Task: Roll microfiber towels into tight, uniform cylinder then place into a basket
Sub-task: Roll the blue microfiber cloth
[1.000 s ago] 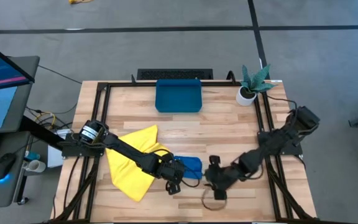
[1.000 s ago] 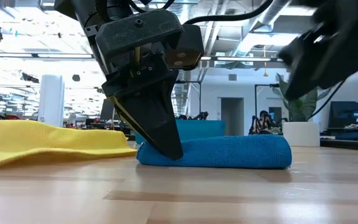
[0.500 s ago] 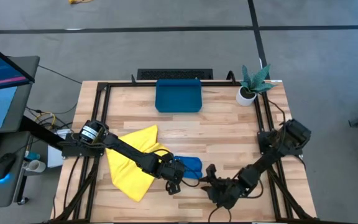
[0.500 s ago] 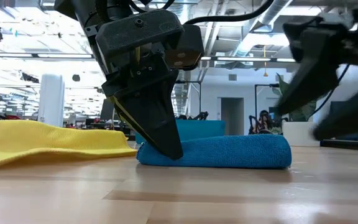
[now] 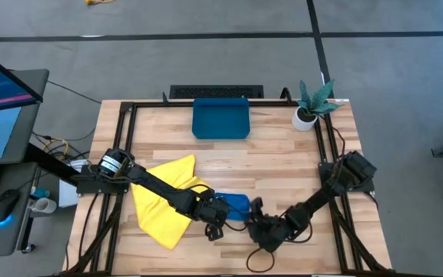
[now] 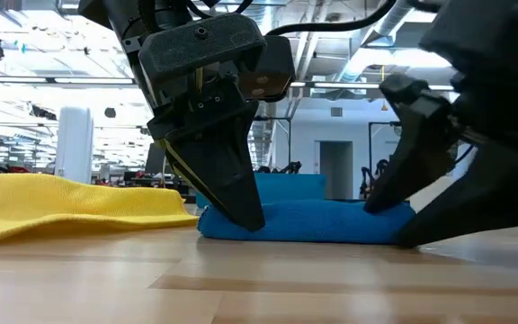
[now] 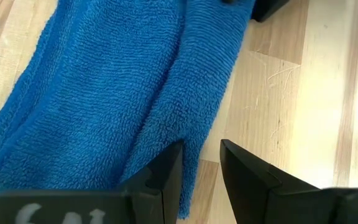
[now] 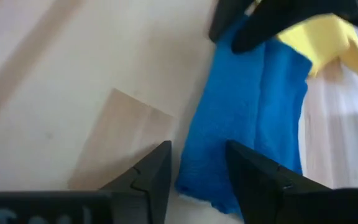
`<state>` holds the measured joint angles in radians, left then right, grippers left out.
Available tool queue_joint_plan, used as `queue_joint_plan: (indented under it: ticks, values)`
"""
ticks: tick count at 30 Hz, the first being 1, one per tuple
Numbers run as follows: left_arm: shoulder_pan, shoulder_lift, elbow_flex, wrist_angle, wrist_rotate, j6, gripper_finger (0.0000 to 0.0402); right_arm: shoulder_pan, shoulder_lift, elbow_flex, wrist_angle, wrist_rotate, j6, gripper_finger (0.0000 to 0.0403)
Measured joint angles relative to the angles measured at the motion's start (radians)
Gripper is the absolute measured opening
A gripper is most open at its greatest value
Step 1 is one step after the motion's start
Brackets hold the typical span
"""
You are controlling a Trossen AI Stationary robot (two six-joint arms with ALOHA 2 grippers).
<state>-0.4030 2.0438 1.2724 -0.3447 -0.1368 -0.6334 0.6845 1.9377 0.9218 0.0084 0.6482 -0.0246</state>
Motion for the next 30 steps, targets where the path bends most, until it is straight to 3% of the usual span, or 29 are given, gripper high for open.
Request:
queue_joint_plan:
  ticks: [8,15,23,27,30]
  values:
    - [0.000,0.000,0.000,0.000,0.000,0.000,0.0105,-0.048,-0.003,0.003,-0.054,-0.010,0.151,0.0168]
    - [0.000,0.000,0.000,-0.001,0.000,0.022,0.0105,-0.115,-0.009,0.003,-0.083,-0.143,0.284,0.0161]
    - [-0.007,0.000,0.008,-0.014,-0.017,0.165,0.0105,-0.166,-0.010,0.005,-0.090,-0.233,0.402,0.0072]
    - [-0.032,0.004,0.049,-0.093,-0.099,0.222,0.0105,-0.166,-0.011,0.005,-0.086,-0.250,0.442,0.0036]
    - [-0.063,0.011,0.099,-0.196,-0.179,0.243,0.0105,-0.165,-0.011,0.005,-0.081,-0.263,0.480,0.0033]
